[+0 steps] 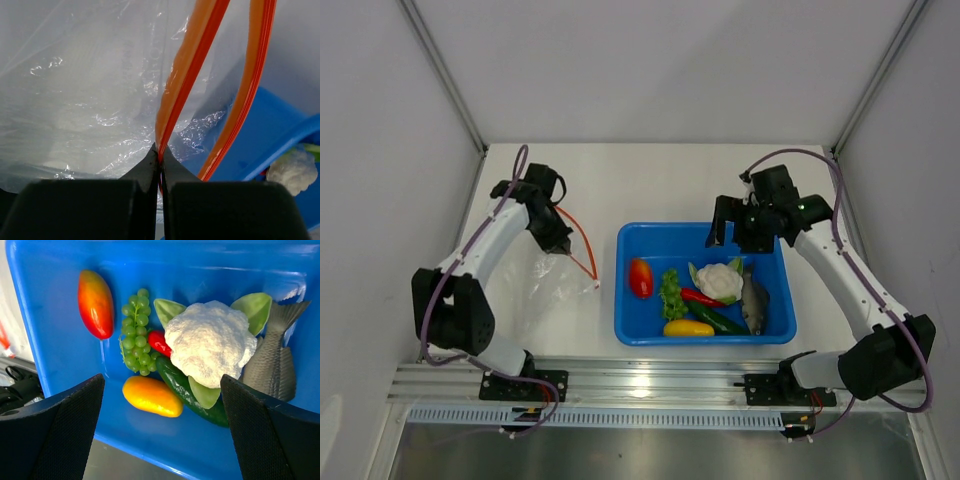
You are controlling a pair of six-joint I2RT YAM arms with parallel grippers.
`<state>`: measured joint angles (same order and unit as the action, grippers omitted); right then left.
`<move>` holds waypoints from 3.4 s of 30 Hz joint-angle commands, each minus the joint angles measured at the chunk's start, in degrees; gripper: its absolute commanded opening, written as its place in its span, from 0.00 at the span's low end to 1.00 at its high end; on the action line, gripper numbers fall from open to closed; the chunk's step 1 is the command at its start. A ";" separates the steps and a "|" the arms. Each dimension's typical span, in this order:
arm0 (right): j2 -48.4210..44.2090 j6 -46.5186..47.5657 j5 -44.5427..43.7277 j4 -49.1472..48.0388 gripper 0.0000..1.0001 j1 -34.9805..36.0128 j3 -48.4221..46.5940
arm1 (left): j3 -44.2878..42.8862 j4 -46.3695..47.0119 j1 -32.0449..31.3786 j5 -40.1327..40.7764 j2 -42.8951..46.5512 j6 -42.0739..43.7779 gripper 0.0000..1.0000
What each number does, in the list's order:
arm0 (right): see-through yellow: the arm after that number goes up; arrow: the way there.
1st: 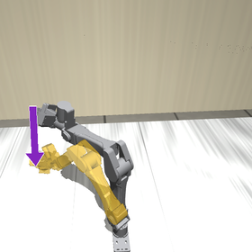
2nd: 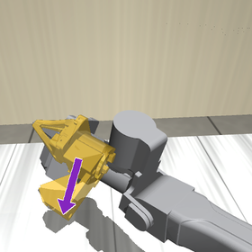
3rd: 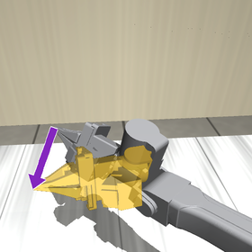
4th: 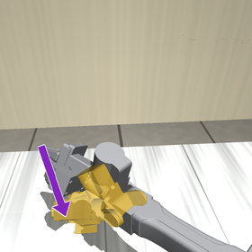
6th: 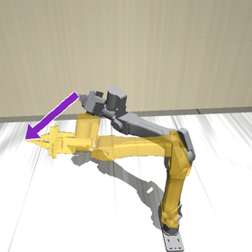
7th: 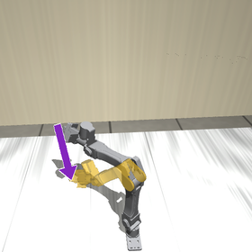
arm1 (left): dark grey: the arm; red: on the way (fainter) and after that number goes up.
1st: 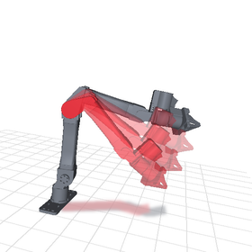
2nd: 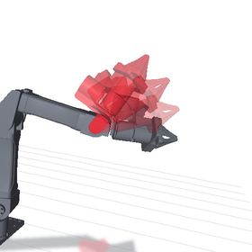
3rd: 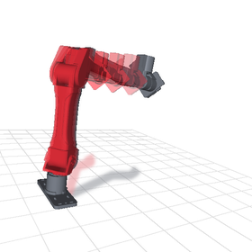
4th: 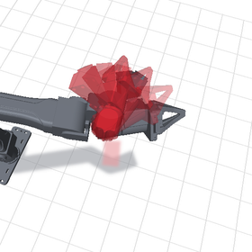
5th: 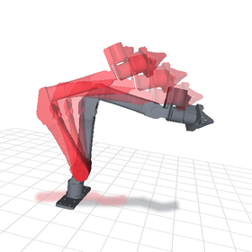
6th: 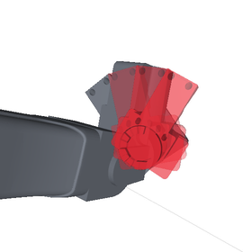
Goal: Place the food in the zip-top bag and seal the zipper
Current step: Pick up the zipper food storage bag at the center of the board, then pick up the fake vegetable from the bin.
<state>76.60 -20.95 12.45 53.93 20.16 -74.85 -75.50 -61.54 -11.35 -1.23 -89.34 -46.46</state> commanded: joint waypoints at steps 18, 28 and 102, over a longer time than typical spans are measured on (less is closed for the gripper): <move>6.72 3.37 -14.19 1.61 0.96 9.19 4.89 | 8.27 -2.89 -2.70 -11.68 16.30 9.10 0.01; 12.69 5.39 -17.81 -2.34 0.96 13.32 5.06 | 11.17 -0.78 -5.17 -11.15 16.22 12.17 0.01; 10.41 -4.97 -0.42 0.66 0.00 19.39 -28.85 | 12.75 -0.51 -5.34 -12.04 26.59 14.90 0.01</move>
<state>86.52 -23.42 4.49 59.79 39.88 -97.86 -62.24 -63.20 -16.23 -12.43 -64.62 -32.93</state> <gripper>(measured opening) 0.529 0.005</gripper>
